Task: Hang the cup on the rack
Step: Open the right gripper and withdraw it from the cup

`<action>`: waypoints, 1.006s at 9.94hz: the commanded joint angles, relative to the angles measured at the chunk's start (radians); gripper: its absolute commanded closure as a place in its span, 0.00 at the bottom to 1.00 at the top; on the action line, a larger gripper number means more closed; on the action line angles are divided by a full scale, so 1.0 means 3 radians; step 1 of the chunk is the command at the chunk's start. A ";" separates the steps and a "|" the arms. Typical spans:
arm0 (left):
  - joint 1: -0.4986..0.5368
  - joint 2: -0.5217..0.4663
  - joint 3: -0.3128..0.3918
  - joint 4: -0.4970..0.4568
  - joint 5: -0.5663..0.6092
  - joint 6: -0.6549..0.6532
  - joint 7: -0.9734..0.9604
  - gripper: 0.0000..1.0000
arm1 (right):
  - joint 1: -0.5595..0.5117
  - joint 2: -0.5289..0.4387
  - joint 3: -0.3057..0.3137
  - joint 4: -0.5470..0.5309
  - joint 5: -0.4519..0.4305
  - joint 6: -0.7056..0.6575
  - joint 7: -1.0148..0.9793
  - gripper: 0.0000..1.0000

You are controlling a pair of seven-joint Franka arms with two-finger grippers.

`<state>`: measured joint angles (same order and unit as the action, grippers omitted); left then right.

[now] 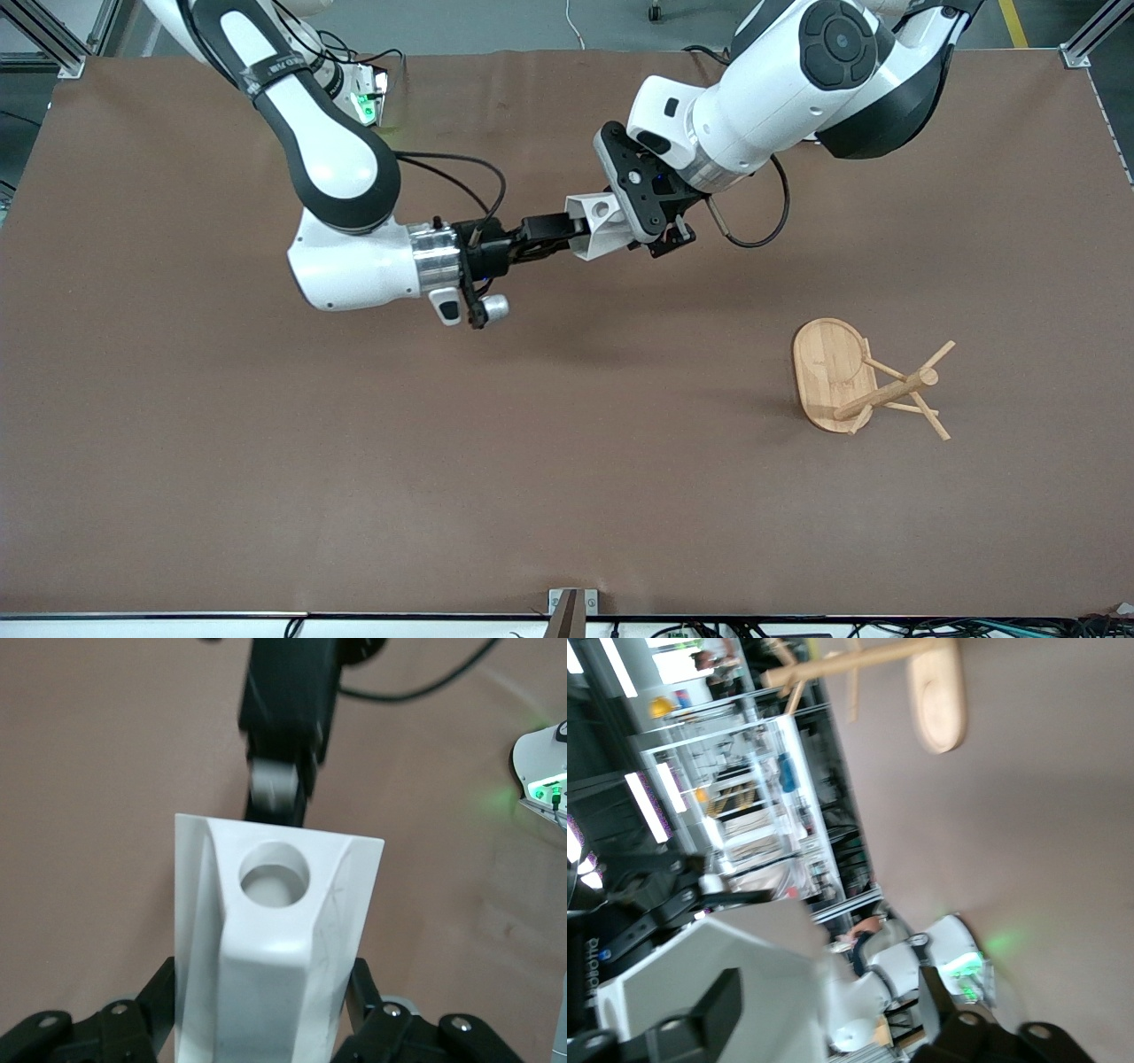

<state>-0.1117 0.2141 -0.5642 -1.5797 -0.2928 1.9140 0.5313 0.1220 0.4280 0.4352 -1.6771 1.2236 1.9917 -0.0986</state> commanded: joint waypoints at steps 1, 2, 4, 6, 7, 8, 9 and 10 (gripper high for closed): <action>0.0014 0.0043 -0.0006 -0.0073 0.0071 0.0032 0.0029 1.00 | -0.0277 -0.0133 0.0032 -0.0019 -0.0655 -0.0038 0.0546 0.00; 0.0009 0.0048 0.0004 -0.0078 0.0066 0.0032 0.0014 1.00 | -0.0365 -0.0214 0.0022 -0.0019 -0.0972 -0.0053 0.0731 0.00; 0.0004 0.0124 0.0025 -0.0063 0.0187 0.0032 -0.0337 1.00 | -0.0519 -0.0352 -0.0120 -0.0014 -0.1483 -0.0185 0.1114 0.00; 0.0004 0.0166 0.0020 -0.0027 0.0326 0.0037 -0.1006 1.00 | -0.0519 -0.0440 -0.0595 0.0042 -0.2188 -0.0618 0.1081 0.00; 0.0014 0.0166 0.0035 -0.0017 0.0327 0.0037 -0.1201 0.99 | -0.0519 -0.0450 -0.0820 0.0073 -0.2501 -0.0778 0.1060 0.00; 0.0009 0.0161 0.0106 -0.0016 0.0347 0.0037 -0.1456 0.99 | -0.0524 -0.0445 -0.1060 0.0083 -0.2772 -0.0876 0.1065 0.00; -0.0001 0.0161 0.0127 -0.0016 0.0514 0.0062 -0.1737 0.99 | -0.0524 -0.0455 -0.1229 0.0149 -0.3164 -0.0897 0.1009 0.00; 0.0004 0.0171 0.0132 -0.0011 0.0617 0.0073 -0.1968 0.99 | -0.0529 -0.0582 -0.1307 0.0175 -0.3589 -0.0922 0.0781 0.00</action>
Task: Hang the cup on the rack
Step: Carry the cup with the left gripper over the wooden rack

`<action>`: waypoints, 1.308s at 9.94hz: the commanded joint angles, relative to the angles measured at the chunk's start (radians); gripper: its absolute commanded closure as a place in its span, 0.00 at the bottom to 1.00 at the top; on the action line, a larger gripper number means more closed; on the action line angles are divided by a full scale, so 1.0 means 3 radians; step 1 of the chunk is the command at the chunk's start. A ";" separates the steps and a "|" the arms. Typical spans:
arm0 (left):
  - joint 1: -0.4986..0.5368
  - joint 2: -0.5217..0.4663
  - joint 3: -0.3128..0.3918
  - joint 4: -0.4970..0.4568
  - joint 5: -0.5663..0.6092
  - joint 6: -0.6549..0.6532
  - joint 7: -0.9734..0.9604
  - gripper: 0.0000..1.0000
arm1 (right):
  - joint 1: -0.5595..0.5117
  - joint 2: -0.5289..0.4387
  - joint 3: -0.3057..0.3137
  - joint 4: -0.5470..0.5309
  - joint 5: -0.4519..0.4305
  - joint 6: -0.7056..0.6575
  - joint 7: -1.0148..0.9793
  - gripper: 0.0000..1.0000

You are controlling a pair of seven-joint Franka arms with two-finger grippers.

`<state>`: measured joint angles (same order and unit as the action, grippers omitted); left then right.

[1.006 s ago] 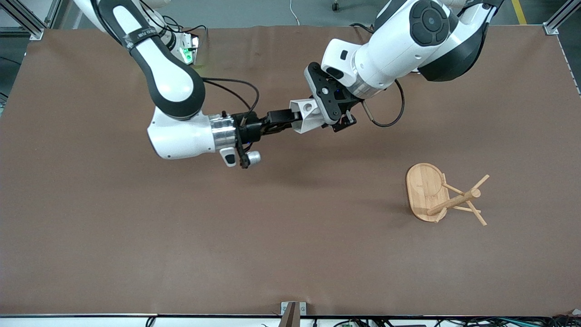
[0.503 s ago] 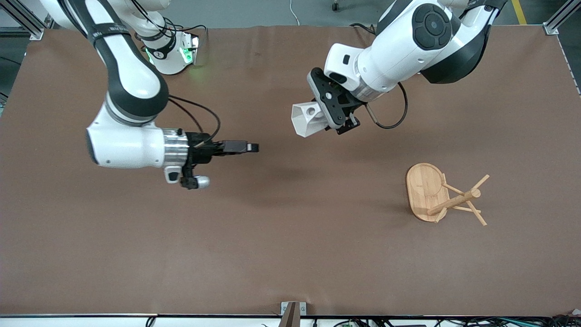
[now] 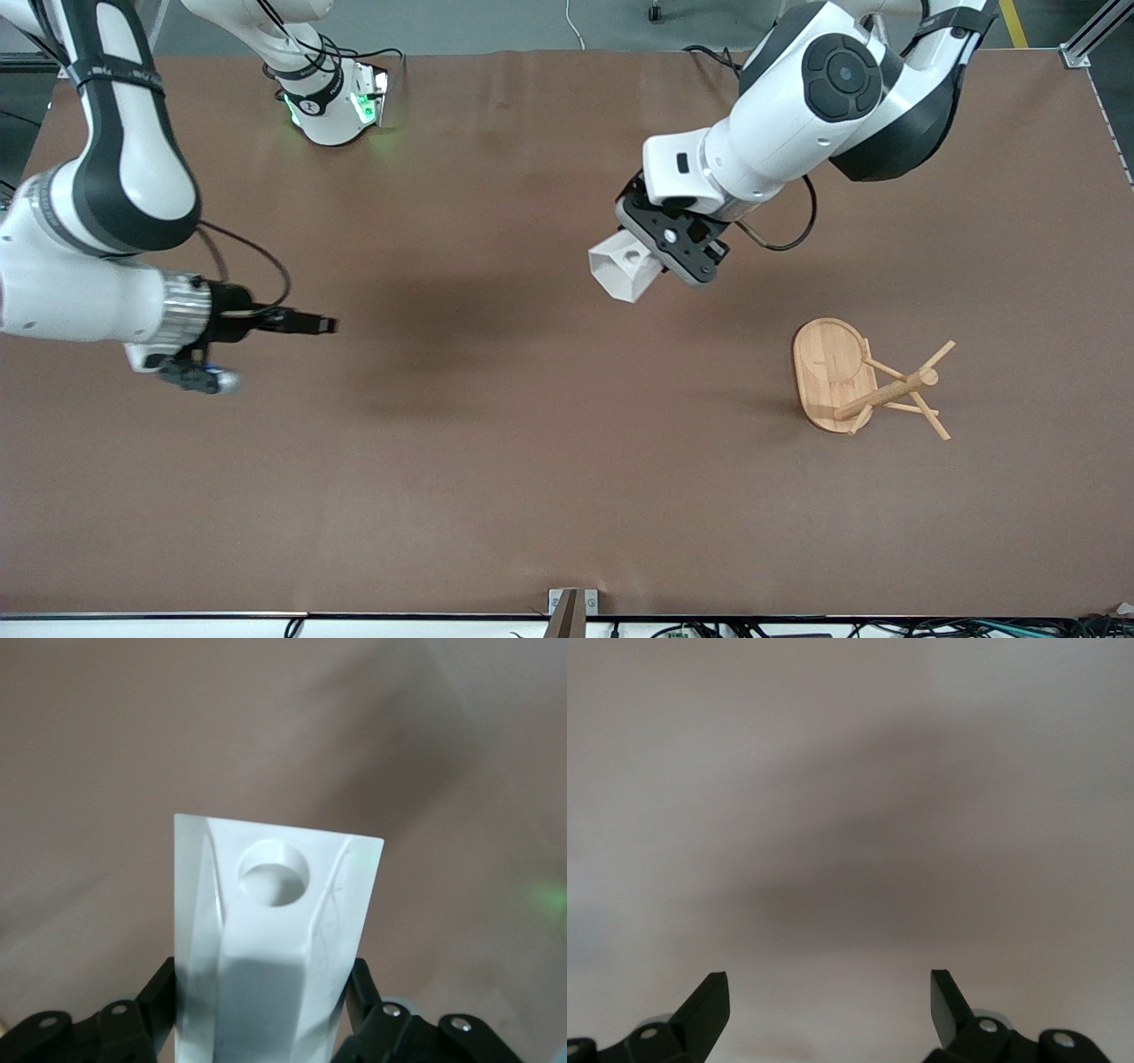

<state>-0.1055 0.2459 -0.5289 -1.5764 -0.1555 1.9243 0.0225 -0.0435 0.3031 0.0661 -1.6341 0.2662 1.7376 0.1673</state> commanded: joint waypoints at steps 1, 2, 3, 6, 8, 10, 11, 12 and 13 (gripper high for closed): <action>-0.0006 0.0080 0.0060 -0.0022 0.0171 0.0079 -0.0391 0.99 | 0.0027 -0.0283 -0.0107 0.0143 -0.0796 -0.0070 -0.0143 0.00; -0.0021 0.0085 0.0156 -0.0012 0.0166 0.0120 -0.0559 0.99 | -0.0018 -0.0390 -0.0118 0.0251 -0.0993 -0.0101 -0.0133 0.00; -0.0011 0.0131 0.0208 0.0059 0.0166 0.0141 -0.0712 1.00 | -0.0089 -0.0538 -0.0128 0.0277 -0.0995 -0.0197 -0.0174 0.00; 0.0070 0.0172 0.0321 0.0111 0.0262 0.0141 -0.0969 1.00 | 0.0068 -0.0810 -0.0505 0.0619 -0.0995 -0.1064 -0.0199 0.00; 0.0254 0.0157 0.0316 -0.0026 0.0273 0.0141 -0.0909 1.00 | 0.0048 -0.0796 -0.0527 0.0819 -0.0995 -0.1063 -0.0424 0.00; 0.0321 0.0010 0.0341 -0.0373 0.0217 0.0288 -0.0695 1.00 | 0.0027 -0.0821 -0.0507 0.0713 -0.0984 -0.1057 -0.0450 0.00; 0.0356 -0.0153 0.0372 -0.0704 0.0100 0.0497 -0.0623 1.00 | 0.0033 -0.0846 -0.0502 0.0692 -0.0984 -0.1067 -0.0450 0.00; 0.0372 -0.0297 0.0438 -0.0991 -0.0058 0.0646 -0.0490 1.00 | 0.0028 -0.0857 -0.0496 0.0687 -0.0984 -0.1088 -0.0455 0.00; 0.0377 -0.0369 0.0499 -0.1156 -0.0110 0.0682 -0.0317 1.00 | 0.0033 -0.0852 -0.0496 0.0681 -0.0979 -0.1047 -0.0455 0.00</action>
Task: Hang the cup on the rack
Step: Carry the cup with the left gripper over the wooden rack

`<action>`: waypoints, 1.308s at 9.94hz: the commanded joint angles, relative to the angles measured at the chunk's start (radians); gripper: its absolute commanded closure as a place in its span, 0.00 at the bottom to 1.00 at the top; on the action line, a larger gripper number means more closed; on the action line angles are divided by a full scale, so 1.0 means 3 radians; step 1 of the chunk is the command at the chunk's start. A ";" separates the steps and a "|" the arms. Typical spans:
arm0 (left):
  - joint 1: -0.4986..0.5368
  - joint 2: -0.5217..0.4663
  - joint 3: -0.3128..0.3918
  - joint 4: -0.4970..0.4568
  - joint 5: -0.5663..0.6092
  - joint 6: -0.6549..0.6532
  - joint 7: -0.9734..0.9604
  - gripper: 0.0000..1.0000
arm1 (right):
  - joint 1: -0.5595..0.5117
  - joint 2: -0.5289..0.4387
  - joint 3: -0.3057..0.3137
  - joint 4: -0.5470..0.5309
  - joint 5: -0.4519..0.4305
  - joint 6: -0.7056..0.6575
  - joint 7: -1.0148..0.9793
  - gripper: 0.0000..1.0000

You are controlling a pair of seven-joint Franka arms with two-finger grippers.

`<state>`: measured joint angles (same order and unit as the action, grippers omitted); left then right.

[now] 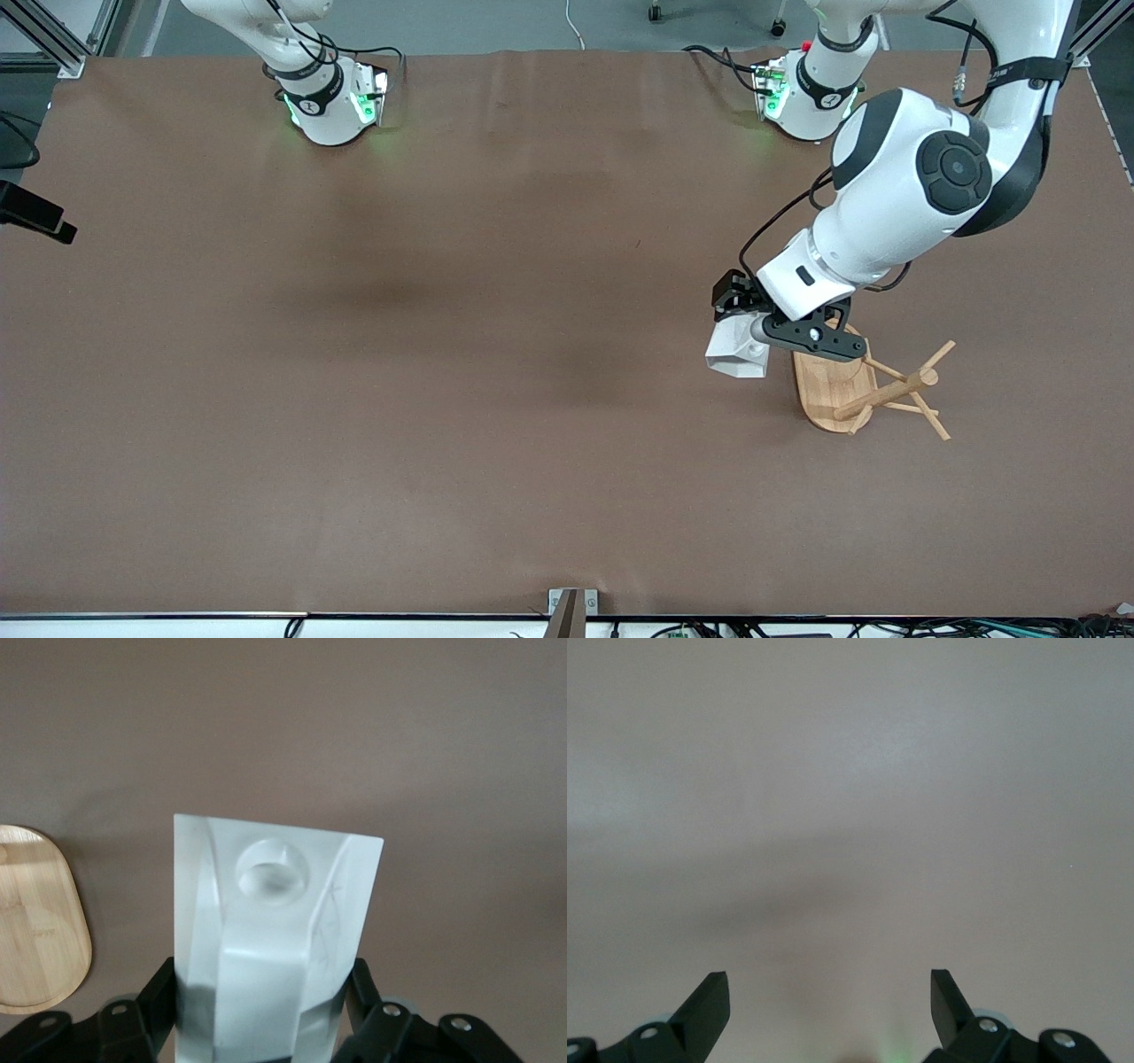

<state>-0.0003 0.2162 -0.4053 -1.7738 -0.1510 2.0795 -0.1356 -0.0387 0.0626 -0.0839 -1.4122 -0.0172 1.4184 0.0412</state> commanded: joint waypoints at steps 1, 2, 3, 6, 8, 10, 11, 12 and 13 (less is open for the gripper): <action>0.0027 -0.0331 0.0169 -0.0616 -0.0121 0.0166 0.0323 1.00 | 0.0022 -0.0050 0.0003 -0.0063 0.0001 0.0093 -0.0065 0.00; 0.0032 -0.0377 0.0231 -0.0728 -0.0126 0.0166 0.0420 1.00 | 0.0012 -0.0050 0.0003 -0.0084 0.0006 0.0124 -0.0263 0.00; 0.0032 -0.0408 0.0297 -0.0836 -0.0126 0.0171 0.0517 1.00 | -0.0004 -0.0050 -0.0007 -0.0089 0.0006 0.0145 -0.0341 0.00; 0.0032 -0.0393 0.0456 -0.0893 -0.0126 0.0171 0.0672 1.00 | 0.0001 -0.0050 -0.0012 -0.0089 0.0006 0.0135 -0.0337 0.00; 0.0057 -0.0348 0.0522 -0.0853 -0.0126 0.0171 0.0728 1.00 | 0.0001 -0.0050 -0.0012 -0.0089 0.0006 0.0114 -0.0332 0.00; 0.0057 -0.0302 0.0579 -0.0786 -0.0131 0.0171 0.0825 1.00 | 0.0001 -0.0060 -0.0012 -0.0084 0.0001 0.0094 -0.0347 0.00; 0.0057 -0.0276 0.0584 -0.0725 -0.0131 0.0171 0.0825 1.00 | 0.0006 -0.0060 -0.0012 -0.0084 0.0001 0.0089 -0.0352 0.00; 0.0057 -0.0255 0.0589 -0.0704 -0.0126 0.0171 0.0830 1.00 | 0.0001 -0.0055 -0.0012 -0.0084 0.0001 0.0104 -0.0342 0.00; 0.0057 -0.0230 0.0589 -0.0694 -0.0126 0.0191 0.0830 1.00 | 0.0001 -0.0055 -0.0012 -0.0084 0.0001 0.0119 -0.0337 0.00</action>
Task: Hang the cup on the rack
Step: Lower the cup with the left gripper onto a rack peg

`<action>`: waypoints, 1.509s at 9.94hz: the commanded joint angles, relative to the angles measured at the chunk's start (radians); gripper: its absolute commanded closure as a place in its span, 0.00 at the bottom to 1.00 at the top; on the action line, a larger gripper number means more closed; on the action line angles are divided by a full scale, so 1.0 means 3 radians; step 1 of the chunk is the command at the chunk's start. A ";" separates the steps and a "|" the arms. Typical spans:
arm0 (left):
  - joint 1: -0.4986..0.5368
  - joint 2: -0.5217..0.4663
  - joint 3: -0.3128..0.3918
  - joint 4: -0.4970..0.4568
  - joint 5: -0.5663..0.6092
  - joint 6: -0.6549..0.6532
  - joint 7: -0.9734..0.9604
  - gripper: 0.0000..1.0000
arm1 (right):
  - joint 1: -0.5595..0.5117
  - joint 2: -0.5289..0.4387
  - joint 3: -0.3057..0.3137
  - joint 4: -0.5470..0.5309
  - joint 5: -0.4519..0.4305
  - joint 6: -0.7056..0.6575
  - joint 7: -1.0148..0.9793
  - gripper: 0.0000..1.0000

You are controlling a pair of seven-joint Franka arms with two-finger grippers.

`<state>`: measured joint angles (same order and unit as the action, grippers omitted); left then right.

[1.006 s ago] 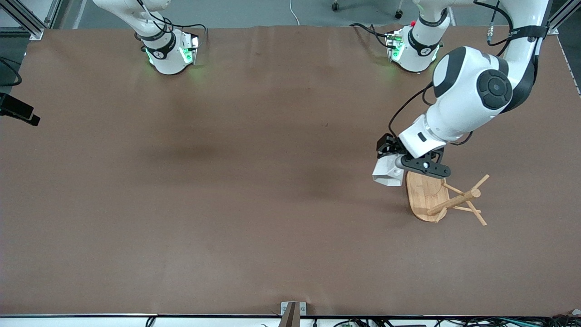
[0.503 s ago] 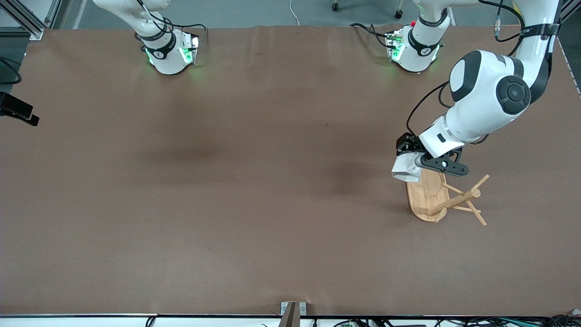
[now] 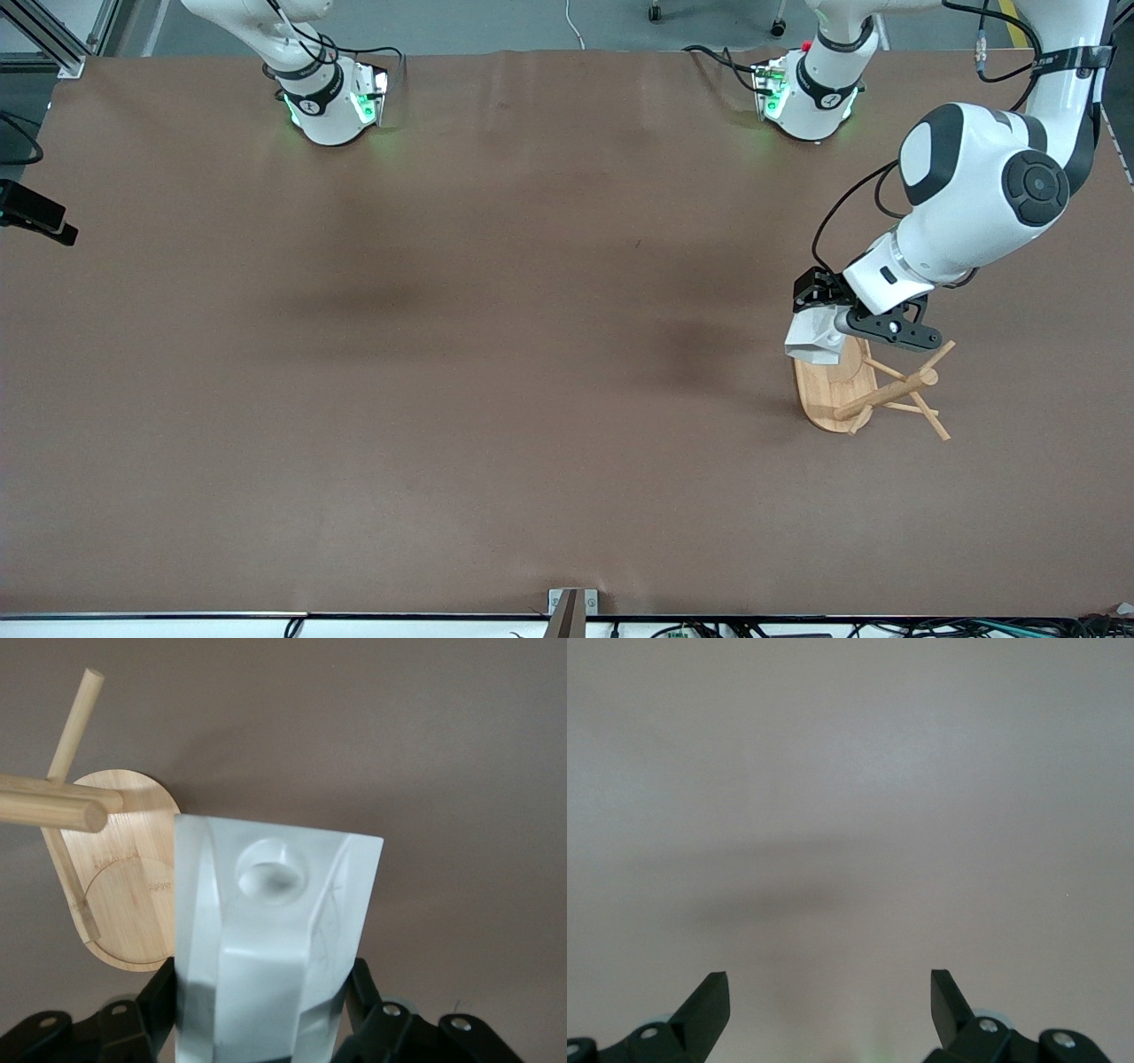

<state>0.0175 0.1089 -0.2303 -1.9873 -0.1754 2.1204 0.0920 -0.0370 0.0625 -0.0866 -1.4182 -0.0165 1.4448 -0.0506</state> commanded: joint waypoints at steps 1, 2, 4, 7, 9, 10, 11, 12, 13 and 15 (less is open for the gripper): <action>-0.0007 0.0138 0.0006 0.0018 -0.0044 0.0095 0.0072 1.00 | -0.0004 -0.0060 0.0002 -0.0059 0.0004 0.0016 -0.0010 0.00; -0.0002 0.0163 0.0006 0.0018 -0.0044 0.0136 0.0072 1.00 | 0.0006 -0.0070 0.0002 -0.0059 0.0004 0.0001 0.0000 0.00; -0.0002 0.0255 0.0006 0.0074 -0.0044 0.0213 0.0072 1.00 | -0.0004 -0.0060 -0.0003 -0.0059 0.0004 0.0006 0.0000 0.00; -0.0002 0.0327 0.0006 0.0187 -0.0049 0.0239 0.0061 1.00 | -0.0009 -0.0055 -0.0003 -0.0059 0.0004 0.0001 0.0000 0.00; 0.0003 0.0327 0.0006 0.0227 -0.0054 0.0239 0.0061 1.00 | -0.0009 -0.0055 -0.0003 -0.0064 0.0004 0.0001 0.0000 0.00; 0.0008 0.0327 0.0031 0.0228 -0.0125 0.0239 0.0066 1.00 | -0.0009 -0.0055 -0.0003 -0.0059 0.0004 0.0001 0.0000 0.00; 0.0013 0.0337 0.0062 0.0228 -0.0197 0.0239 0.0072 1.00 | -0.0009 -0.0055 -0.0008 -0.0059 0.0004 0.0001 0.0000 0.00; 0.0013 0.0358 0.0077 0.0228 -0.0208 0.0239 0.0072 1.00 | -0.0009 -0.0055 -0.0008 -0.0059 0.0004 0.0001 0.0000 0.00; 0.0013 0.0383 0.0083 0.0233 -0.0208 0.0239 0.0072 1.00 | -0.0009 -0.0055 -0.0008 -0.0059 0.0004 0.0001 0.0000 0.00; 0.0013 0.0394 0.0118 0.0228 -0.0208 0.0244 0.0072 1.00 | -0.0009 -0.0055 -0.0008 -0.0059 0.0004 0.0001 0.0000 0.00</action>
<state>0.0229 0.1998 -0.2021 -1.9176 -0.2229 2.1835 0.0921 -0.0373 0.0619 -0.0887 -1.4188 -0.0165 1.4440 -0.0504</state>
